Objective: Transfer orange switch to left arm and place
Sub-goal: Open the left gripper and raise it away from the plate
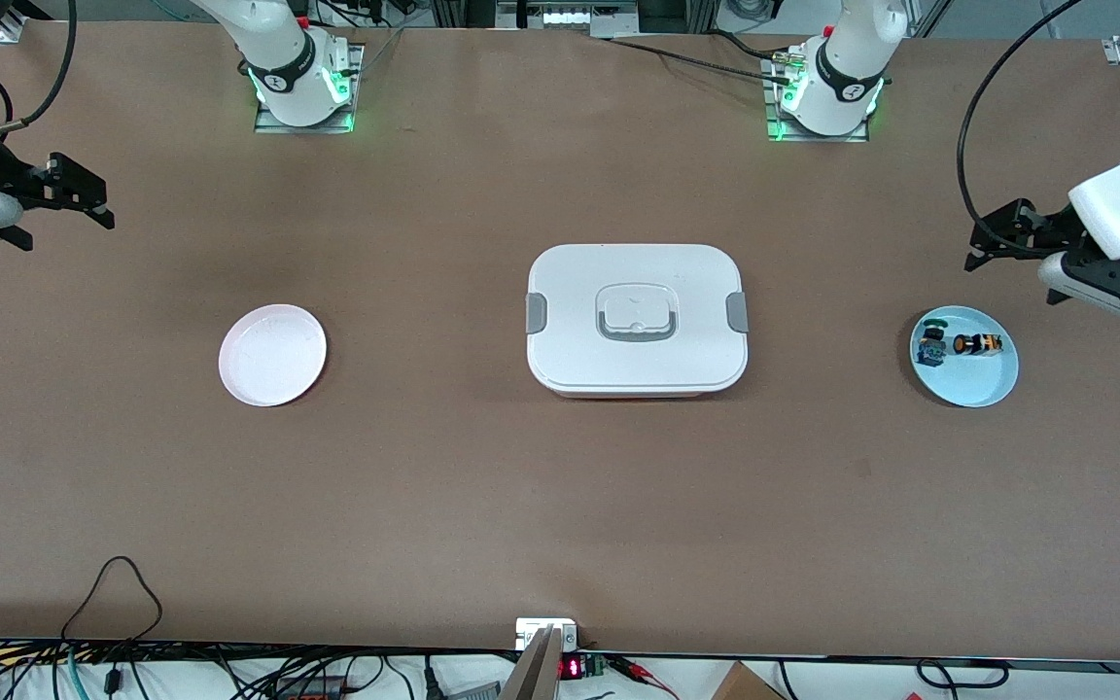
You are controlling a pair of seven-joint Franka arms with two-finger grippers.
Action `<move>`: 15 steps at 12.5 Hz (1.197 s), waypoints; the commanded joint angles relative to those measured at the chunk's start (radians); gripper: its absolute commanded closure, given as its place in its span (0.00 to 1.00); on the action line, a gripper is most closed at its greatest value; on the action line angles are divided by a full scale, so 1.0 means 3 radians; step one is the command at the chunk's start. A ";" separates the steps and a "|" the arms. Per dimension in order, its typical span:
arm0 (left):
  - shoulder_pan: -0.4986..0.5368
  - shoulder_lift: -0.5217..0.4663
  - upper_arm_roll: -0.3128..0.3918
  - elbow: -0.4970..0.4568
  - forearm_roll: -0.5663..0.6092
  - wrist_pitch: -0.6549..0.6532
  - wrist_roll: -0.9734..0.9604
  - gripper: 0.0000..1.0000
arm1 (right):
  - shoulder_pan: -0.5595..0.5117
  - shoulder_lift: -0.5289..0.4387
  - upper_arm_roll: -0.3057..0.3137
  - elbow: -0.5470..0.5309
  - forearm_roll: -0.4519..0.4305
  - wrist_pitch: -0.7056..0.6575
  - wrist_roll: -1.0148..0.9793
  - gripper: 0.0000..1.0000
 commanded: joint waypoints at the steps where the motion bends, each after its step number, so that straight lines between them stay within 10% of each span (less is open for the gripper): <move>1: -0.0112 -0.0077 0.0221 -0.0047 -0.0121 -0.0156 -0.0385 0.00 | -0.0009 0.0020 -0.0001 0.0051 0.0066 -0.0007 -0.0022 0.00; 6: -0.0312 -0.0195 0.0477 -0.0139 -0.0075 -0.0151 -0.0538 0.00 | -0.0014 0.0015 -0.0001 0.0051 0.0066 -0.0017 -0.0022 0.00; 15: 0.0128 -0.0165 0.0053 -0.0257 0.0159 0.0159 -0.0457 0.00 | -0.0009 0.0015 -0.0001 0.0051 0.0066 -0.0007 -0.0022 0.00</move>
